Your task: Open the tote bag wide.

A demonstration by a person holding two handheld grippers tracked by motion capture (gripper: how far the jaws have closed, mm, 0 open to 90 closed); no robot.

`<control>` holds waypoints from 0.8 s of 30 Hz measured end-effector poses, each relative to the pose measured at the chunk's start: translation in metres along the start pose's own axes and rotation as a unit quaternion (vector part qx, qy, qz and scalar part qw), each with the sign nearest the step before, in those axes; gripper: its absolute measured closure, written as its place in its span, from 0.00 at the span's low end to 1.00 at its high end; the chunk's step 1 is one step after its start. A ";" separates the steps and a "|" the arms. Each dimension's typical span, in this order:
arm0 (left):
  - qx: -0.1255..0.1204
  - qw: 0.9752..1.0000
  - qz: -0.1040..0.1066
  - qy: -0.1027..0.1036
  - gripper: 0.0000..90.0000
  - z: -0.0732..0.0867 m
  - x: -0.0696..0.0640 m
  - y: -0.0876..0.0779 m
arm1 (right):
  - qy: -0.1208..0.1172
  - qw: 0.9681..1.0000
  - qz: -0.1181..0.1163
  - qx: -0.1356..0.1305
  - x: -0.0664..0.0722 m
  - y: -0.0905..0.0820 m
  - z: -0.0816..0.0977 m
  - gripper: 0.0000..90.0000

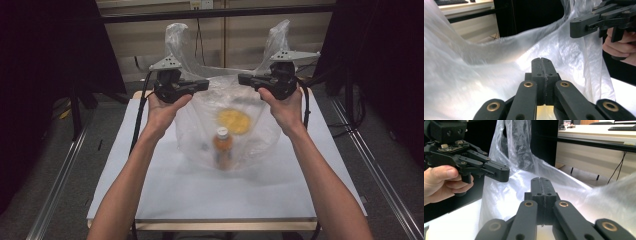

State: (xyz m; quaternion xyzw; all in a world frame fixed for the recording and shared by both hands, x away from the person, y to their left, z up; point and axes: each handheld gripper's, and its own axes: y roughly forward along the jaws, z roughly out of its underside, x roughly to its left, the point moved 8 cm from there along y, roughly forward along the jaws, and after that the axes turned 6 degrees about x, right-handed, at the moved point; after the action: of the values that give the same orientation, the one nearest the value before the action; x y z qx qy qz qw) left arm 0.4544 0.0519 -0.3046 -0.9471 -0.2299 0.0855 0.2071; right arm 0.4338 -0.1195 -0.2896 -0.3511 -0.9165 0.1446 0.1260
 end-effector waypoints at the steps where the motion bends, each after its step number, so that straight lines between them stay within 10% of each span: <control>1: 0.003 1.000 0.000 0.000 1.00 0.002 0.000 0.001 | -0.001 1.000 0.000 0.003 0.000 0.001 0.002 1.00; 24: 0.046 0.998 0.051 -0.009 1.00 0.076 -0.026 0.041 | 0.013 0.998 -0.033 0.042 0.013 0.027 0.074 1.00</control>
State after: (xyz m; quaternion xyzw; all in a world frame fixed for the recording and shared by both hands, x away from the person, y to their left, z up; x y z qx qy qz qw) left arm 0.4281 0.0331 -0.3891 -0.9460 -0.1791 0.1153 0.2442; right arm 0.4168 -0.1046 -0.3658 -0.3166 -0.9192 0.1738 0.1568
